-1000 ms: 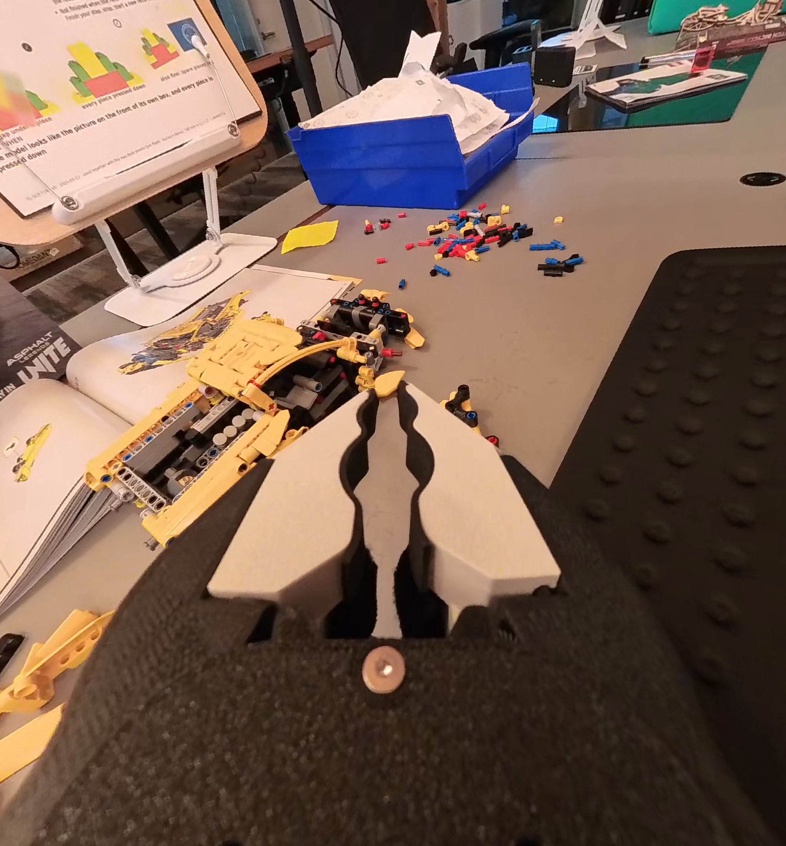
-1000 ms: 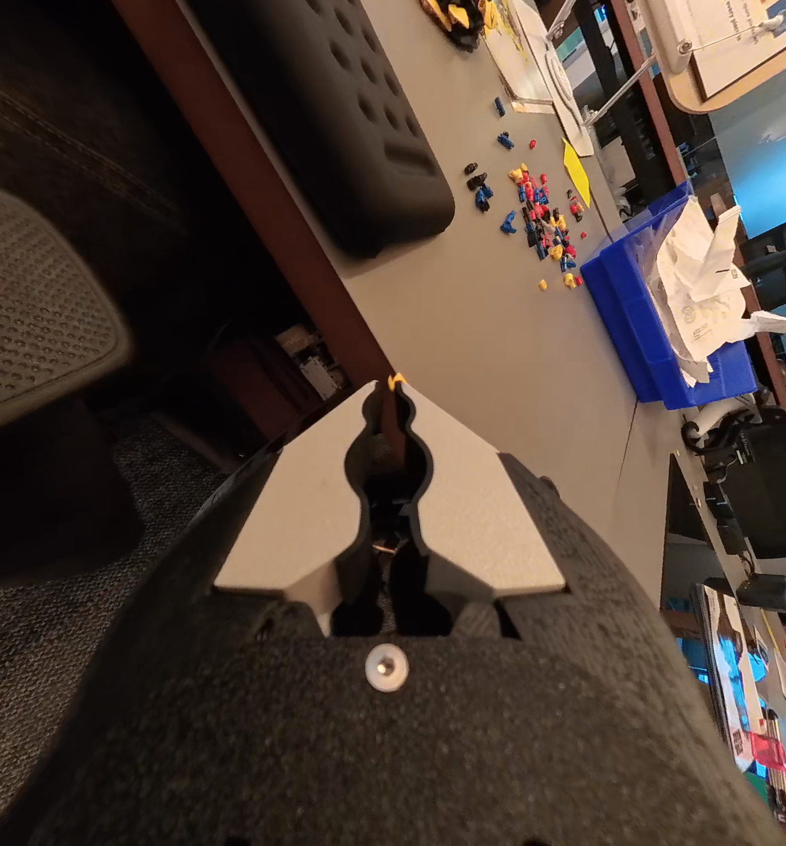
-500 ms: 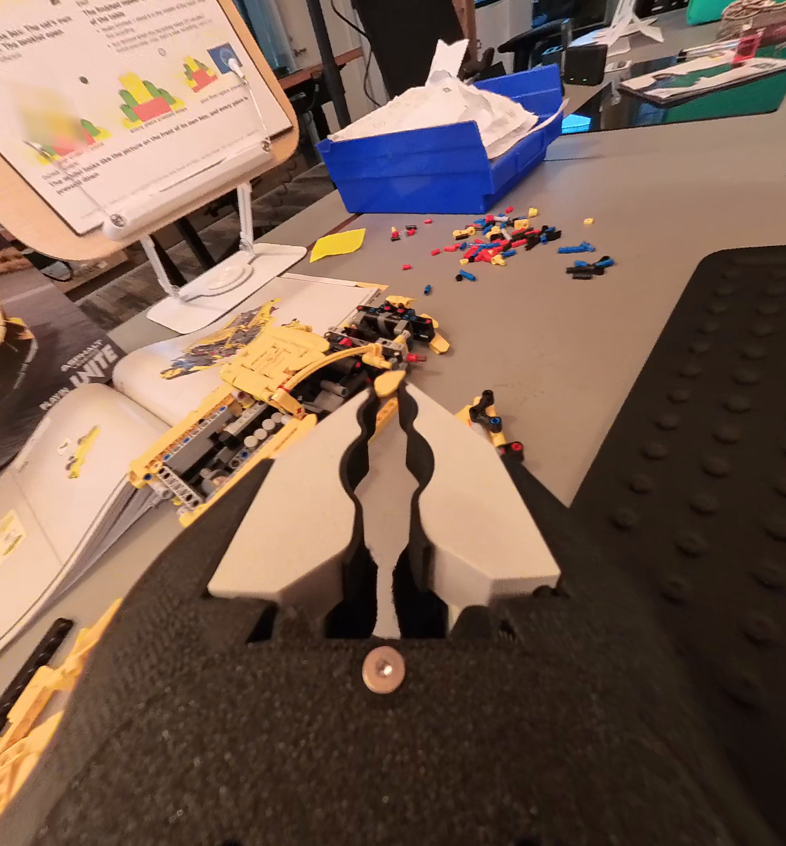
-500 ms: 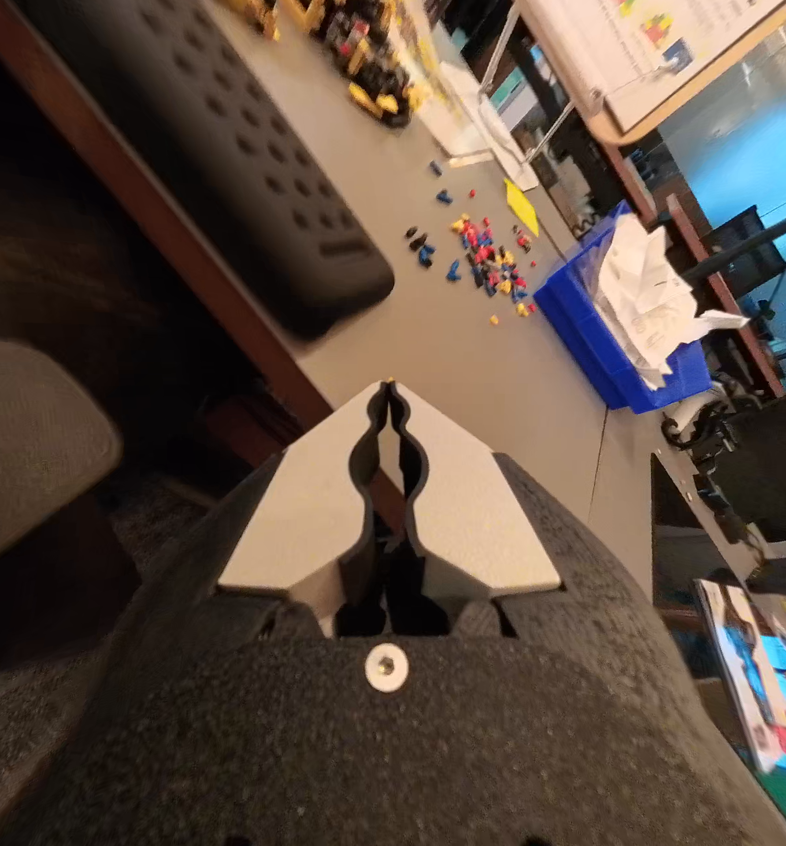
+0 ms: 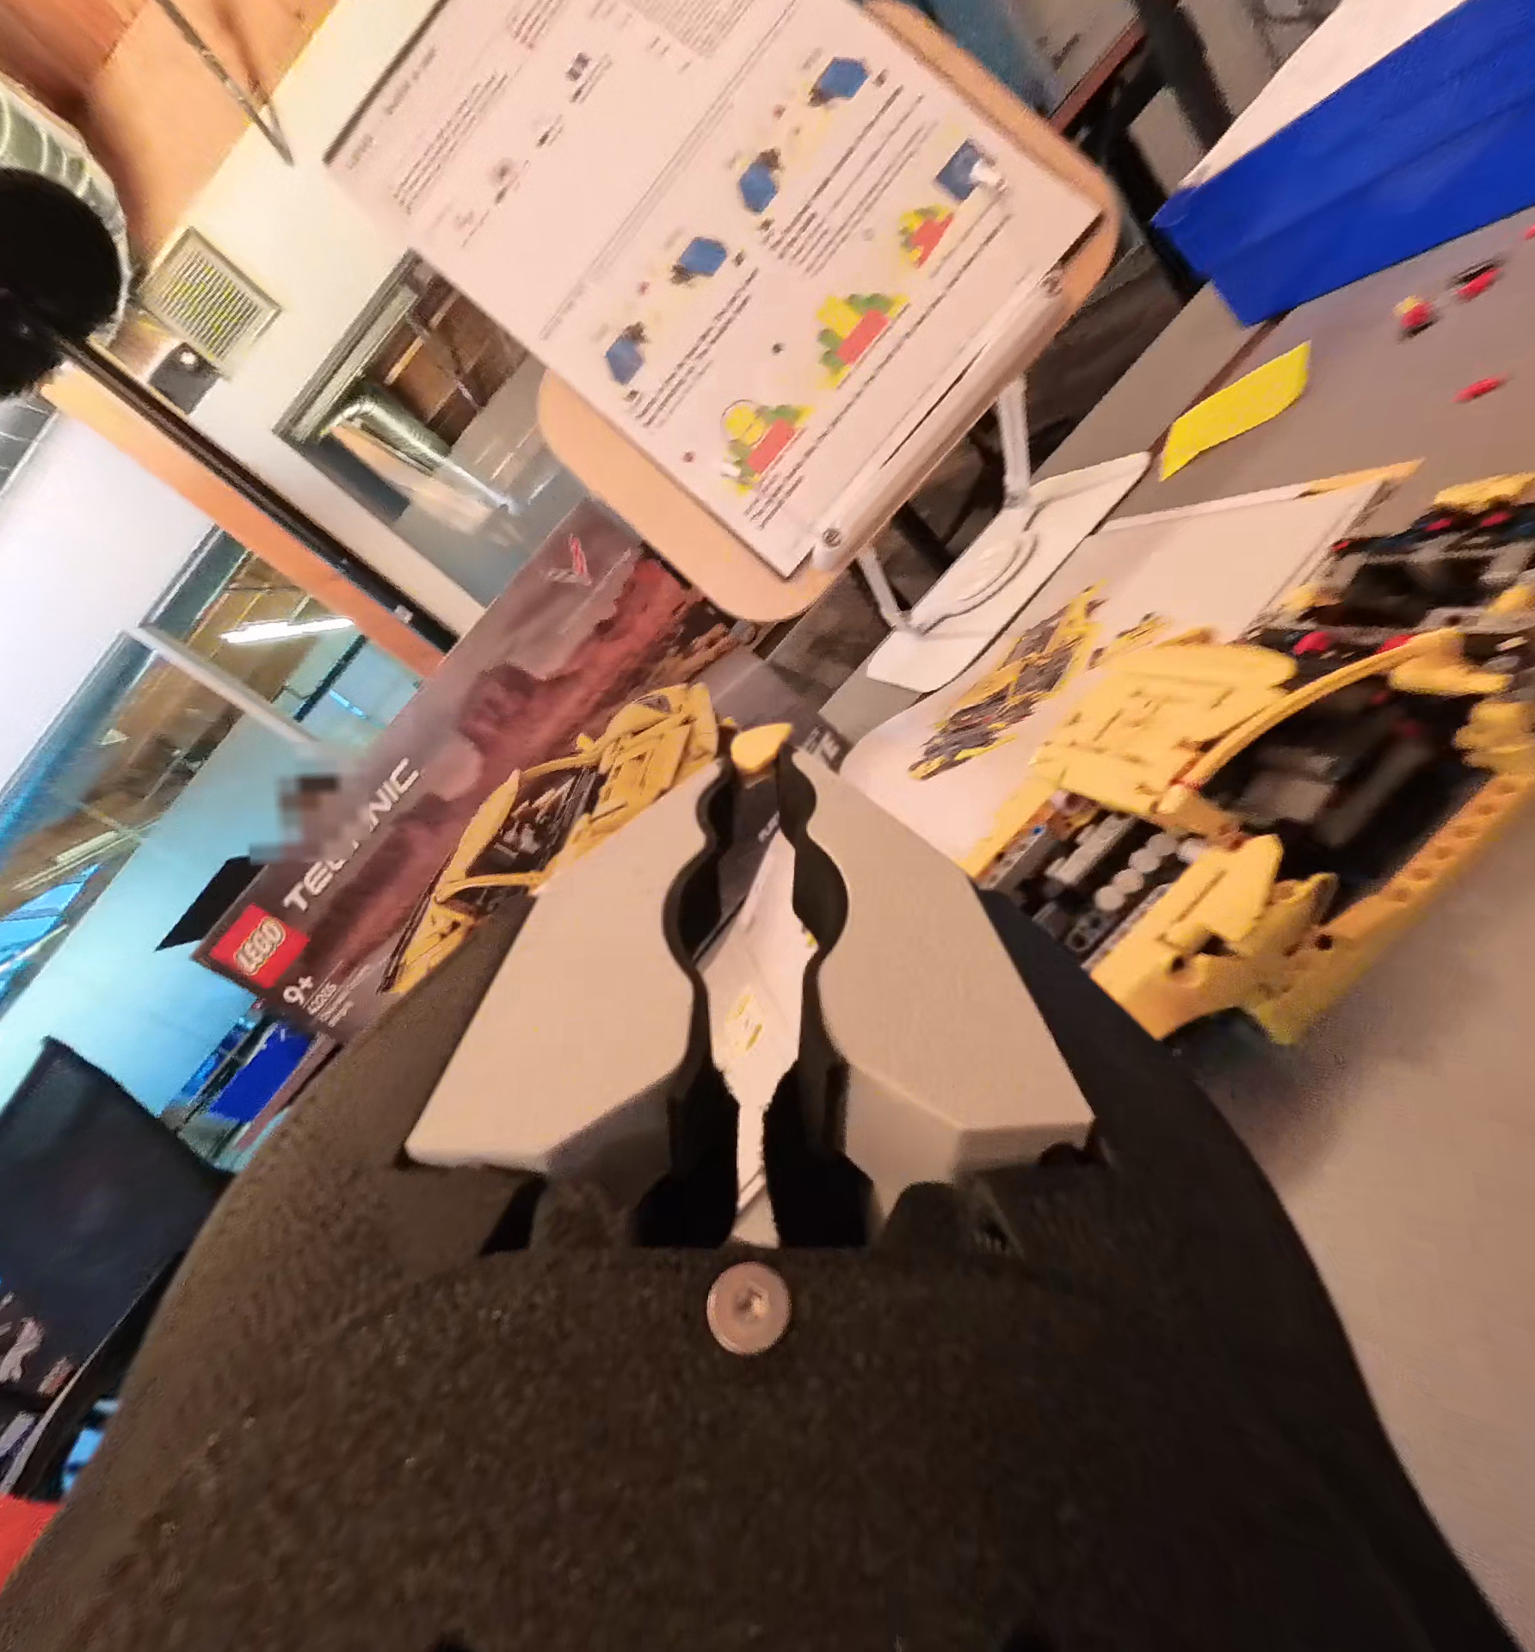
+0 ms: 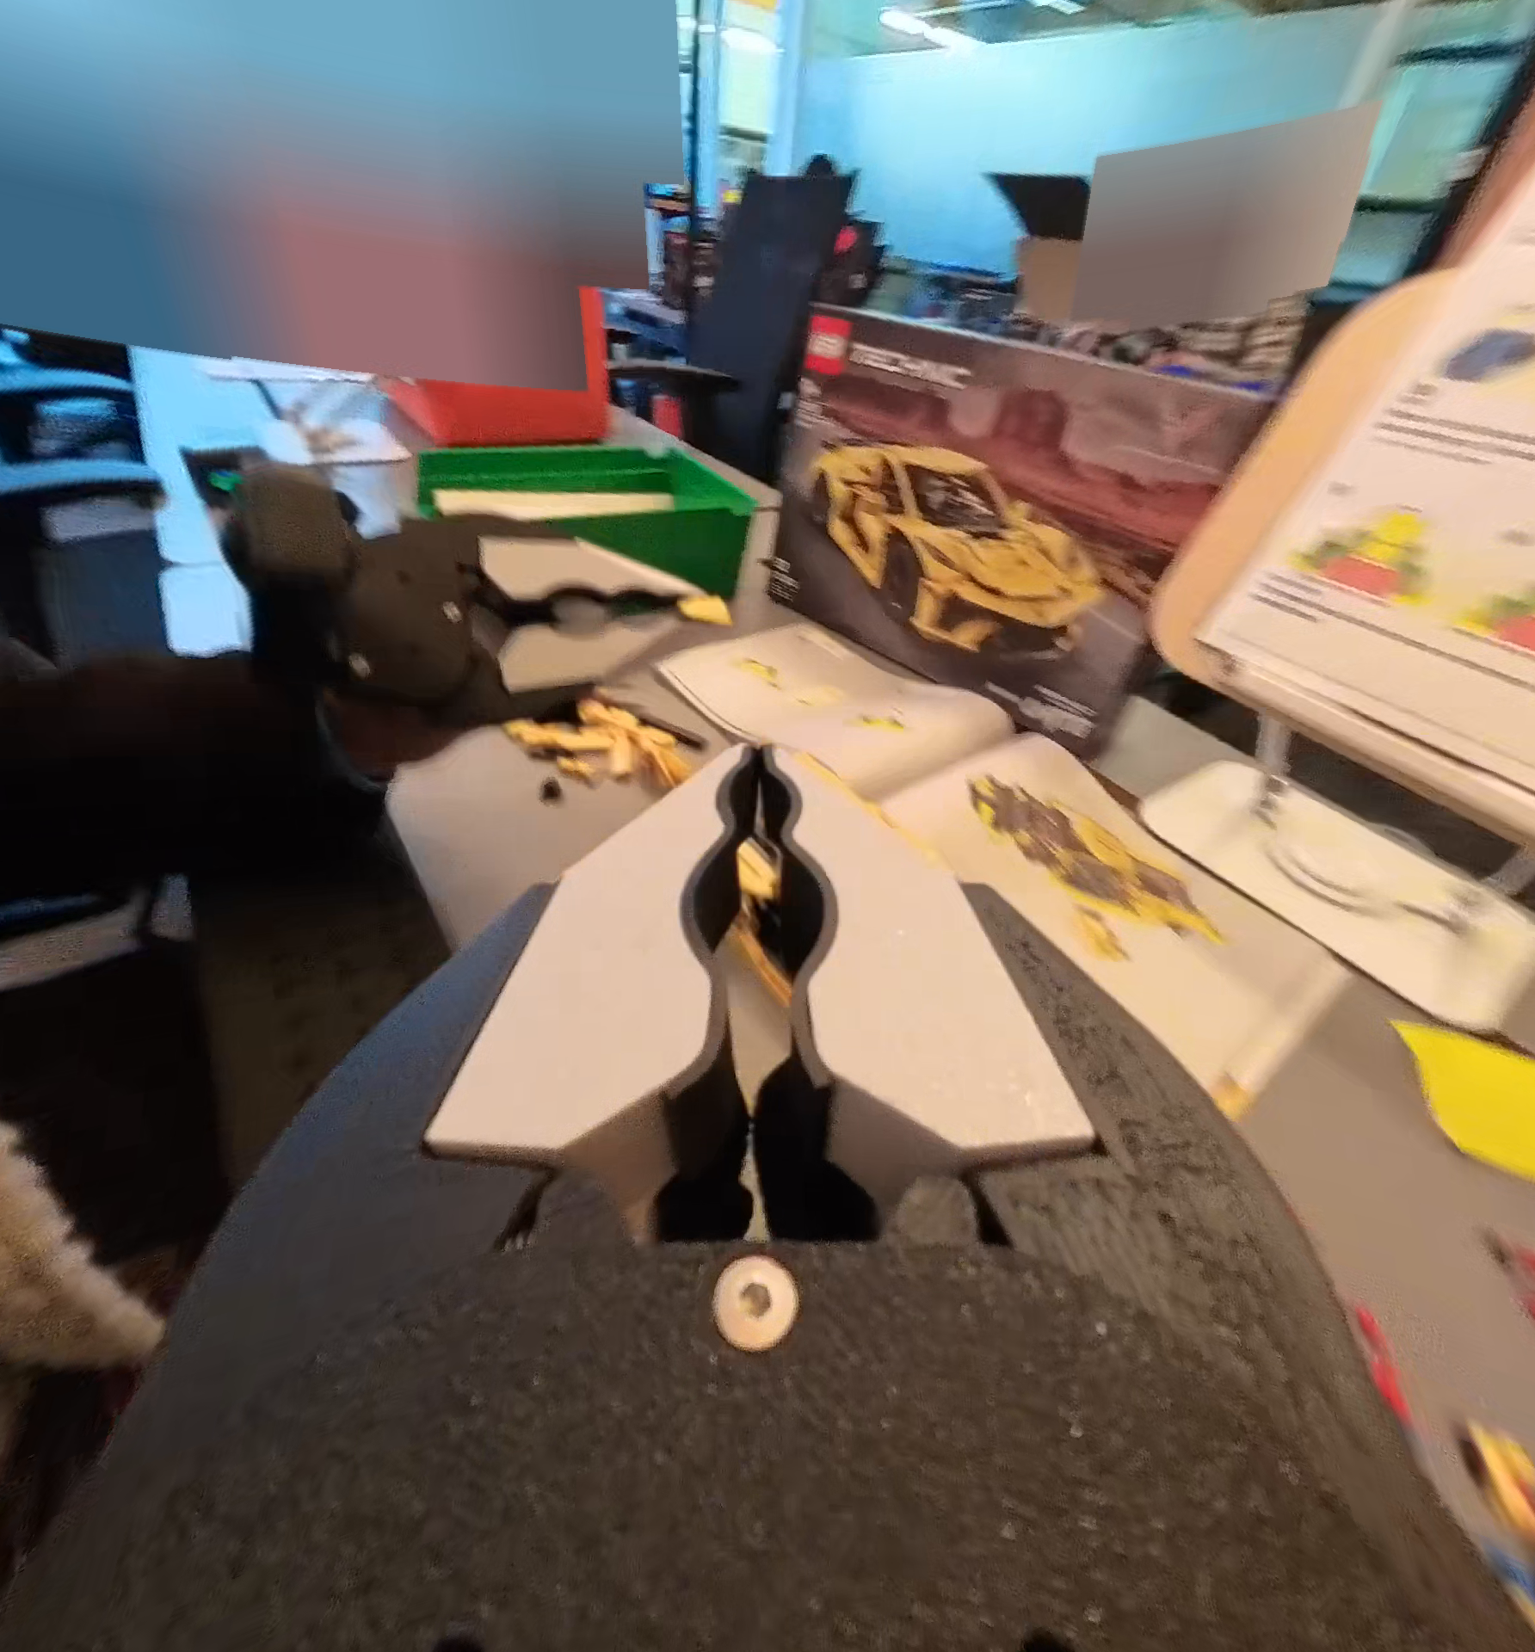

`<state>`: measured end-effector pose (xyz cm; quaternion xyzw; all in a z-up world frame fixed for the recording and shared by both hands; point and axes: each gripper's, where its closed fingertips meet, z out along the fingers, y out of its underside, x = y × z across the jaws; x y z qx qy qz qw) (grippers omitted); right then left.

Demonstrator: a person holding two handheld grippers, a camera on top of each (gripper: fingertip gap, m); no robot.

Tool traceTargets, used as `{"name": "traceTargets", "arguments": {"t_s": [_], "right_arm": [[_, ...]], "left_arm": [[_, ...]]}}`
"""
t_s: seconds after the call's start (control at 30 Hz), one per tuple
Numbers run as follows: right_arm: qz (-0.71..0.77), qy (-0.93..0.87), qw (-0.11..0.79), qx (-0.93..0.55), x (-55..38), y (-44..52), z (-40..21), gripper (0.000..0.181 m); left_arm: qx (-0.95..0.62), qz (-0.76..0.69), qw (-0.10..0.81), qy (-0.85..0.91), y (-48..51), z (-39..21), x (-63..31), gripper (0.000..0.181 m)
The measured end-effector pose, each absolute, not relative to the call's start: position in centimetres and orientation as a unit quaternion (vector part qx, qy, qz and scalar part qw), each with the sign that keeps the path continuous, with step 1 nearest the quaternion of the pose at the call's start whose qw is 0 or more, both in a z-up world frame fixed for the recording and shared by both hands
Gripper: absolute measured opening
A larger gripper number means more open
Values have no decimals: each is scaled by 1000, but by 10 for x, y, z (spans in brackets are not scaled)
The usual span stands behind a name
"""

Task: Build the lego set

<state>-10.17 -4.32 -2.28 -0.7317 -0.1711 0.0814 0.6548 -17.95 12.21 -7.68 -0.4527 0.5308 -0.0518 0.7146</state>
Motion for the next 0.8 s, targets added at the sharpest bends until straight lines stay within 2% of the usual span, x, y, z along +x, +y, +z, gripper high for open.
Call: {"name": "traceTargets", "arguments": {"t_s": [0.17,0.33,0.53,0.63,0.8], "right_arm": [[111,-224,620,-743,-141,69,7,0],[152,-224,611,-744,-192,136,-7,0],[29,-235,649,-723,-207,144,-38,0],[-41,-261,632,-729,-201,139,-45,0],[-54,-271,594,-755,-199,140,-65,0]], "left_arm": [[-480,-61,731,481,153,-81,-193,9],[-475,-82,750,453,159,-77,-203,9],[-449,-52,763,462,160,-79,-201,8],[-427,-13,768,476,159,-81,-199,8],[-409,25,771,487,157,-84,-196,8]]}}
